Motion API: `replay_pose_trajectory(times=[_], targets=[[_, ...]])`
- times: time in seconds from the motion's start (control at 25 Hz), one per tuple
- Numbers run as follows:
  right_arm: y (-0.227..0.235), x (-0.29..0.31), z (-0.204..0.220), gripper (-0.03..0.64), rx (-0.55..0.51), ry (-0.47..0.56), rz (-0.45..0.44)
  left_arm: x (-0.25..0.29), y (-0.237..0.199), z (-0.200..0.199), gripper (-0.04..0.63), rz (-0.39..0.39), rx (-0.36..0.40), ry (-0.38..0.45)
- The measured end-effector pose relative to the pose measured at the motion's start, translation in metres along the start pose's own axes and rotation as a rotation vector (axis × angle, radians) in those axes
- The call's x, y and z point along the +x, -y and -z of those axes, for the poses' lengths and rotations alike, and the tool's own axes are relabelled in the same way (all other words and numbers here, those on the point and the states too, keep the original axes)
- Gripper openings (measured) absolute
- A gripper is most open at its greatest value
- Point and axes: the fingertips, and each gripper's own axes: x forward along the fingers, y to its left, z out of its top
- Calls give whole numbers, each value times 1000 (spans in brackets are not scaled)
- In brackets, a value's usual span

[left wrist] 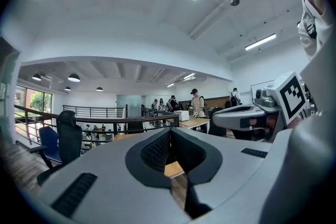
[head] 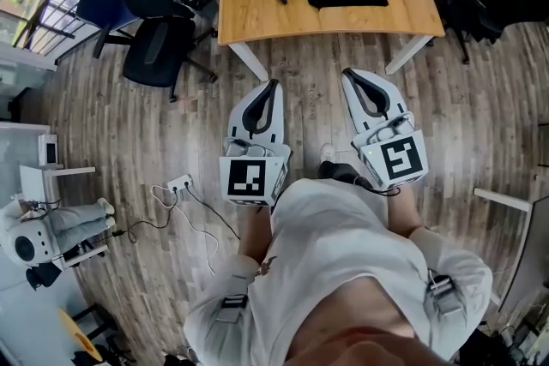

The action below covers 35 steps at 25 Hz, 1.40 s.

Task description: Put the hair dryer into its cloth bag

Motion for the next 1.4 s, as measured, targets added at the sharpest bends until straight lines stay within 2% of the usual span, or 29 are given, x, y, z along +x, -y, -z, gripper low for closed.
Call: replay_pose_trajectory(times=[0.76, 1.4], targets=[[67, 61, 10, 21, 18, -10, -64, 80, -20, -2, 20, -68, -14, -31], [88, 136, 8, 21, 11, -16, -61, 135, -77, -3, 20, -67, -18, -22]])
